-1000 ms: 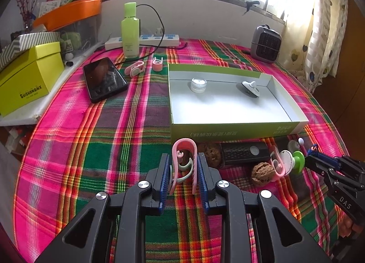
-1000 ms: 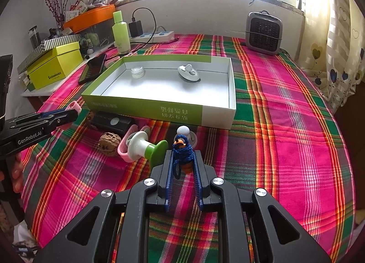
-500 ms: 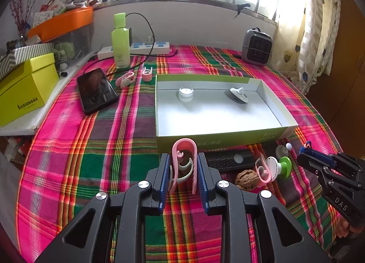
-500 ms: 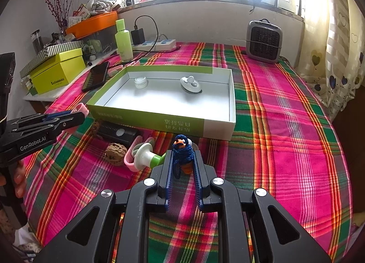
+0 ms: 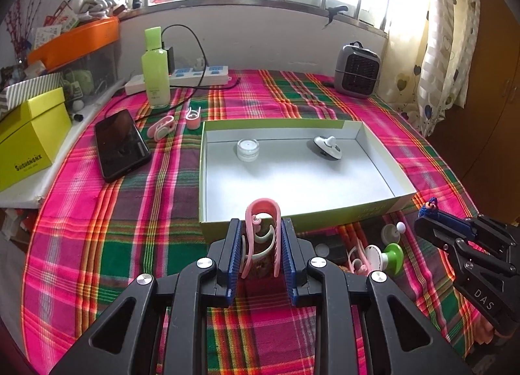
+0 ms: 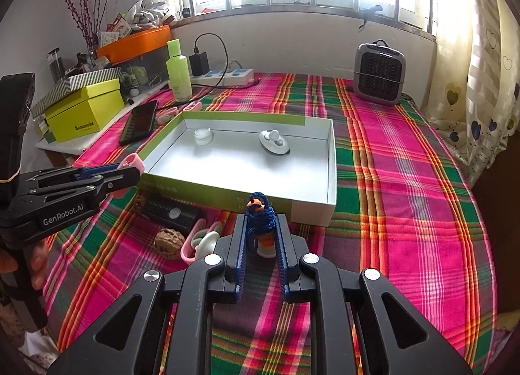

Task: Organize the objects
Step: 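Carry the pink clip and blue figure over the green box with both grippers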

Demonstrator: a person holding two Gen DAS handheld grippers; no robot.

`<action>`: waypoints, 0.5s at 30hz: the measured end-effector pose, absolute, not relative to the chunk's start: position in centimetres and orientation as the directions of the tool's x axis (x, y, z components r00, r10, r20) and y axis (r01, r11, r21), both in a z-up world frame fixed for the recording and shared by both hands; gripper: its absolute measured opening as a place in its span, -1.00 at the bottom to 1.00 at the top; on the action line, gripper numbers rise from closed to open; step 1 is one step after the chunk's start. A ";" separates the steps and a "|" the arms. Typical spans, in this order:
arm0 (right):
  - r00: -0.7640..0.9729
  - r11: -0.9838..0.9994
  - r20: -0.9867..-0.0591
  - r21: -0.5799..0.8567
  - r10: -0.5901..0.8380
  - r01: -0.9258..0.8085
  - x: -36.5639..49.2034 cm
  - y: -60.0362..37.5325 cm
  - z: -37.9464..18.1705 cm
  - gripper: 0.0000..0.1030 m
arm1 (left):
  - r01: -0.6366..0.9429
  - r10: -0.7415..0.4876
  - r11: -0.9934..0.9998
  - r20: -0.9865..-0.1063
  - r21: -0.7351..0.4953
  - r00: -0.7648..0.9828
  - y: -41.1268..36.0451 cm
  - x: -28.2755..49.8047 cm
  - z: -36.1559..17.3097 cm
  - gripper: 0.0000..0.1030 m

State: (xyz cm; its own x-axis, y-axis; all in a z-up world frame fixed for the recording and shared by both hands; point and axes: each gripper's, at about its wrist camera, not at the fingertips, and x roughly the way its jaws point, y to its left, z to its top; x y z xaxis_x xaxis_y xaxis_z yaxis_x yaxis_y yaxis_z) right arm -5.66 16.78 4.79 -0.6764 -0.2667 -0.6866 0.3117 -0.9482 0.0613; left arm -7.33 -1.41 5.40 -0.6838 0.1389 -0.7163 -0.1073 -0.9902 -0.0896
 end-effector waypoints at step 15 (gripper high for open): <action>-0.685 -0.942 -0.675 0.044 -0.274 0.334 -8.1 16.3 5.7 -0.66 | -0.132 0.166 -0.986 -0.723 -0.105 -0.670 -0.1 -10.3 5.6 -0.58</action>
State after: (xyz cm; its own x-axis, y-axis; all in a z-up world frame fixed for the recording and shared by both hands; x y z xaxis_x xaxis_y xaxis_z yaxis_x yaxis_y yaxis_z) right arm -8.10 16.30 5.67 -0.6853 -0.2744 -0.6746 0.3338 -0.9416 0.0440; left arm -10.25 -0.13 5.61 -0.6703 0.1665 -0.7232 -0.1318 -0.9857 -0.1048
